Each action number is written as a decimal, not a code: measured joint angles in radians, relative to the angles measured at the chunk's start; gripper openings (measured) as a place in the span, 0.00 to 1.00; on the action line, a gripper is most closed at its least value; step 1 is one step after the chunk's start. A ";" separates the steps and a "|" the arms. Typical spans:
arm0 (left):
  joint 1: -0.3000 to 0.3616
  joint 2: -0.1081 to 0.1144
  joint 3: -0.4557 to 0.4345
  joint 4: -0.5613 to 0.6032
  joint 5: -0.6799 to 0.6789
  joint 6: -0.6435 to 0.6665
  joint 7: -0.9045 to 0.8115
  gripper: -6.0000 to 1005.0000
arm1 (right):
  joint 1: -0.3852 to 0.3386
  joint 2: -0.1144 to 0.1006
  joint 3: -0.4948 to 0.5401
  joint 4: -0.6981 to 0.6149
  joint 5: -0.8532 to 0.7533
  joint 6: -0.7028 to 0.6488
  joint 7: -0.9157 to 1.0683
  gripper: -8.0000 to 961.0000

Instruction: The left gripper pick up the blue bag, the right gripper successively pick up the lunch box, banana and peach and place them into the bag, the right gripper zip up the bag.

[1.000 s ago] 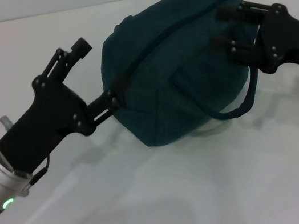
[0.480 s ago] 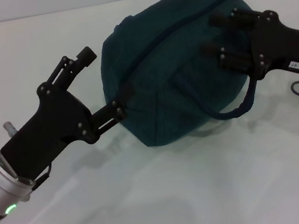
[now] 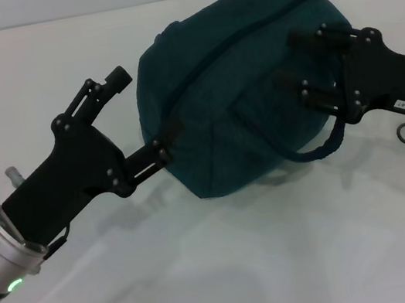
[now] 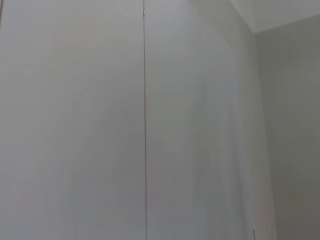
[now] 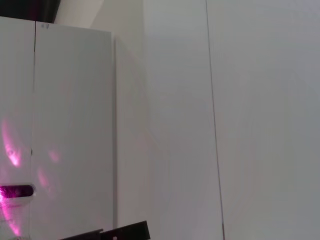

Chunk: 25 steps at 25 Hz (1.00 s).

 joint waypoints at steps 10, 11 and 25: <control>-0.001 -0.003 -0.006 -0.020 0.023 -0.006 0.042 0.89 | -0.006 0.010 -0.020 0.011 0.002 -0.008 -0.046 0.61; -0.002 -0.004 -0.006 -0.024 0.021 -0.006 0.046 0.88 | -0.009 0.013 -0.020 0.011 0.004 -0.008 -0.062 0.61; -0.009 0.037 0.001 -0.014 0.095 0.118 0.036 0.88 | -0.010 -0.017 -0.054 -0.005 0.013 -0.097 -0.061 0.61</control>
